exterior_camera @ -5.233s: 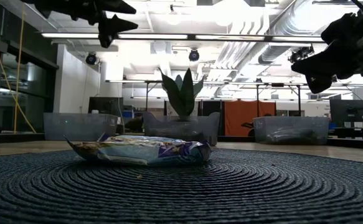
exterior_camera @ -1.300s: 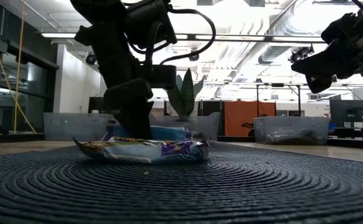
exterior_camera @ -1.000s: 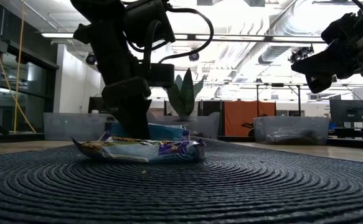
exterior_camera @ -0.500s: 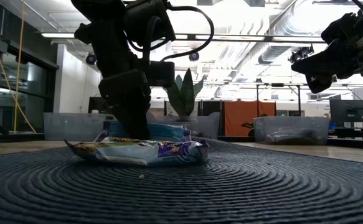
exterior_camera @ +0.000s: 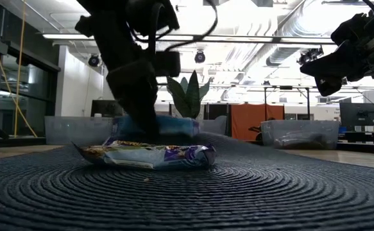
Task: Pick and place Granola Bars by type
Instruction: Put the blue granola bar into the left black bin
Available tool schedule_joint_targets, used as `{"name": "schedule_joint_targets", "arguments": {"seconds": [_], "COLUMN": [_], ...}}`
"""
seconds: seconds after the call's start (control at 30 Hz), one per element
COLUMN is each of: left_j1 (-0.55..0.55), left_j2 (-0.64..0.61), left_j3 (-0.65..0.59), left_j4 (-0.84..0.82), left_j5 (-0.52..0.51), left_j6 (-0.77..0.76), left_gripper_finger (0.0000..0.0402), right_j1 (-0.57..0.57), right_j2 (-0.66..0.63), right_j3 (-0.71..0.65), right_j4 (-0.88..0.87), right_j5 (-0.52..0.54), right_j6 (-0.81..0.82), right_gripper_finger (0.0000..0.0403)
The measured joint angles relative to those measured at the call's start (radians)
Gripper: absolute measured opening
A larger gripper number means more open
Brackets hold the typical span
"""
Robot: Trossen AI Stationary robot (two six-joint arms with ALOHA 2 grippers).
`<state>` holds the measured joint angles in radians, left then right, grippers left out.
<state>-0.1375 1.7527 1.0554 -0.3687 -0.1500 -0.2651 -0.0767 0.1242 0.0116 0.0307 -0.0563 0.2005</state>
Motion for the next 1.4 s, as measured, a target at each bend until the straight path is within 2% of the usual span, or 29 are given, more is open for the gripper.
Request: {"name": "schedule_joint_targets", "arguments": {"seconds": [0.43, 0.63, 0.9, 1.4], "left_j1": [0.0, 0.0, 0.0, 0.0], "left_j2": [-0.072, -0.074, -0.047, -0.003], "left_j3": [0.001, 0.001, 0.0, 0.0], "left_j4": [-0.002, 0.002, 0.008, 0.029], "left_j5": [-0.036, 0.052, 0.106, 0.119], "left_j6": [0.009, 0.033, 0.104, 0.158], "left_gripper_finger": [0.0131, 0.0131, 0.0131, 0.0131], "right_j1": [0.0, 0.0, 0.0, 0.0], "right_j2": [0.0, 0.0, 0.0, 0.0], "right_j3": [0.0, 0.0, 0.0, 0.0], "right_j4": [0.003, 0.003, 0.003, 0.003], "right_j5": [0.0, 0.0, 0.0, 0.0], "right_j6": [0.0, 0.0, 0.0, 0.0], "right_gripper_finger": [0.0, 0.0, 0.0, 0.0]}}
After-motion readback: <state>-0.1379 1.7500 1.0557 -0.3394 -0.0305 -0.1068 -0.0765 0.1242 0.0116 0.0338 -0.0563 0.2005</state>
